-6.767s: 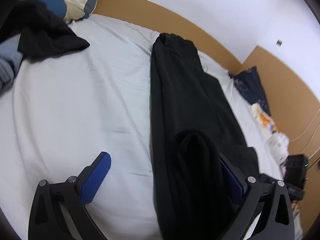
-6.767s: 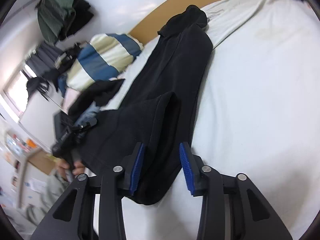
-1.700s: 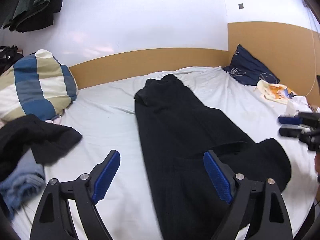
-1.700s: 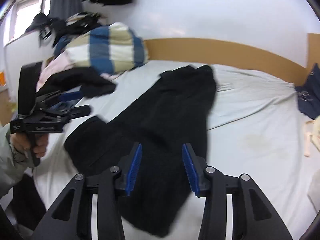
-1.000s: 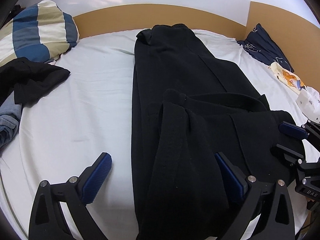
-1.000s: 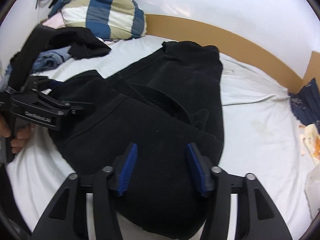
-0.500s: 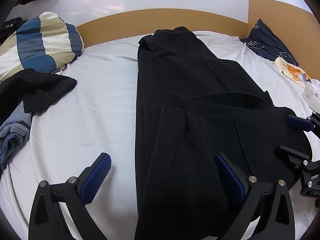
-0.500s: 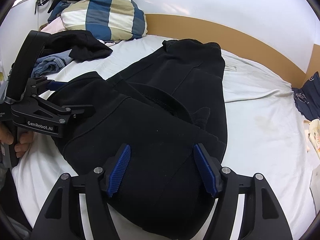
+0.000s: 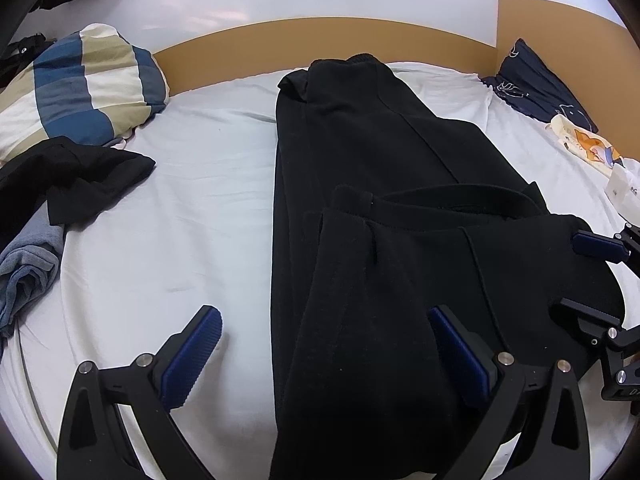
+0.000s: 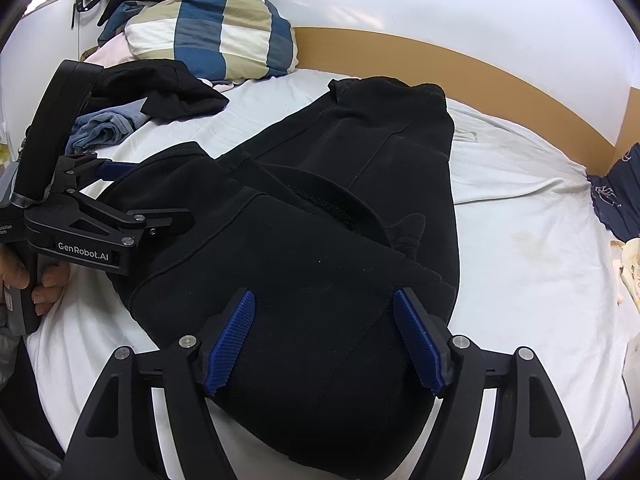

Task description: Fold clothes

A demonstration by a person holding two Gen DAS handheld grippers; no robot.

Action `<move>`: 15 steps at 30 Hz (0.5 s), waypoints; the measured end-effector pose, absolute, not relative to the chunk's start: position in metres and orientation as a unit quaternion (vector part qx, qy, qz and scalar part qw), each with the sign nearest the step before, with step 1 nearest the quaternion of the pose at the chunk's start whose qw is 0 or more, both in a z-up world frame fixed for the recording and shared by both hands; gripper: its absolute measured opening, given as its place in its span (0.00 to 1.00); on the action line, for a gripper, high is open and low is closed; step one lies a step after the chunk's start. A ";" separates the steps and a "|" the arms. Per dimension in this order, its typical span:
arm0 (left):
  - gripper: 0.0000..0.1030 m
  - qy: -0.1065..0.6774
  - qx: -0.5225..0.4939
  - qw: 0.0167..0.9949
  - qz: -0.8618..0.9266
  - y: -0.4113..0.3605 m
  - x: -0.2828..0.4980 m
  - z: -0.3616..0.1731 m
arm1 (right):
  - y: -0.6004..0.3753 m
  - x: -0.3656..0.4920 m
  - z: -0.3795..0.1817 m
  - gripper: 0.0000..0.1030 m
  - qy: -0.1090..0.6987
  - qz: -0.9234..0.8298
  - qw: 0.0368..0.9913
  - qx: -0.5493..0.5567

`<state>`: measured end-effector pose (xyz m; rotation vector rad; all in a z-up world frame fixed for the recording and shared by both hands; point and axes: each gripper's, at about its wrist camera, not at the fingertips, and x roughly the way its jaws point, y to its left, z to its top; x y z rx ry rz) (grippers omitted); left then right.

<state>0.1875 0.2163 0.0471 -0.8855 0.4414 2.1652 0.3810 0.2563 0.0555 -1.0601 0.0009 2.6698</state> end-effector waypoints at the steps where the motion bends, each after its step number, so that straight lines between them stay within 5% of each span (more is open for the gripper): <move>1: 1.00 0.170 -0.346 0.372 0.844 0.216 0.187 0.047 | 0.257 0.381 0.055 0.73 0.002 0.921 0.132 -0.366; 15: 1.00 0.188 -0.330 0.355 0.854 0.219 0.195 0.049 | 0.260 0.381 0.054 0.88 0.026 0.925 0.098 -0.366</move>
